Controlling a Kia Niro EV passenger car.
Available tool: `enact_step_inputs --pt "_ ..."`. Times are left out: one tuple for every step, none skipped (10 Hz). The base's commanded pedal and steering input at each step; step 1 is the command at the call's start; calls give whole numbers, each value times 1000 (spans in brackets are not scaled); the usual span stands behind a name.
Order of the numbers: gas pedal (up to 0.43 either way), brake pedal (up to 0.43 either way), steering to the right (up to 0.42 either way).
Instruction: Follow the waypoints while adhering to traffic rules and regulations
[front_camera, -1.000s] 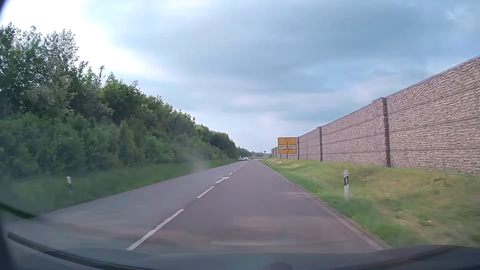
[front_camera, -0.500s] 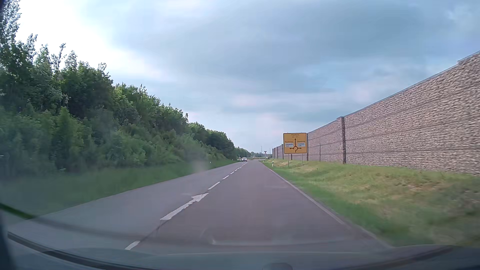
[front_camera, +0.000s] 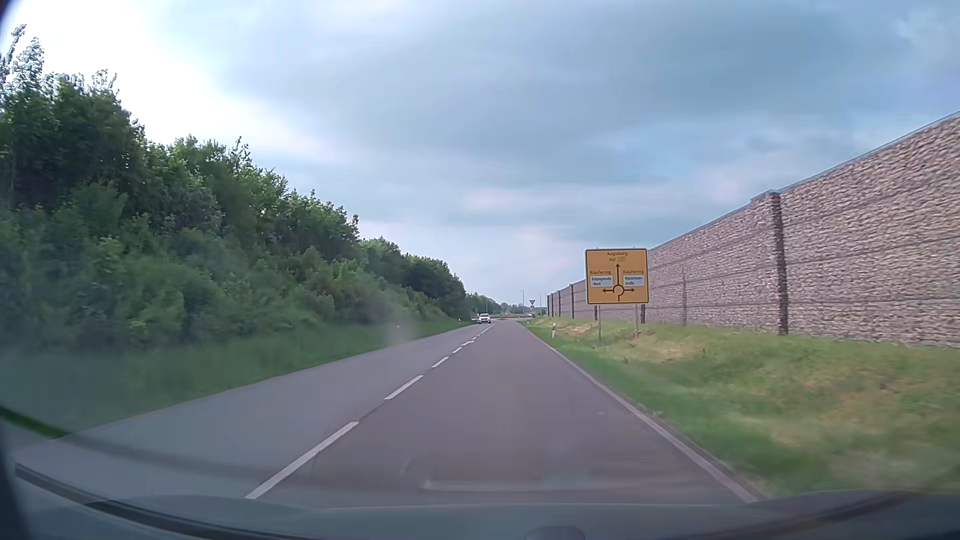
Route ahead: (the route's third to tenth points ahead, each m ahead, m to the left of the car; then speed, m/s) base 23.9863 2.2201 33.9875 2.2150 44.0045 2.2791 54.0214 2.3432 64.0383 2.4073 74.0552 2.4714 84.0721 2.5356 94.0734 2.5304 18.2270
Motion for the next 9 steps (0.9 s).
enact_step_inputs --pt "0 0 0" --pt "0 0 0" --pt "0 6 -1" --pt "0 6 -2" --pt "0 12 -1" --pt "0 6 -2" --pt "0 12 -2" --pt "0 12 -2" --pt "0 12 -2"
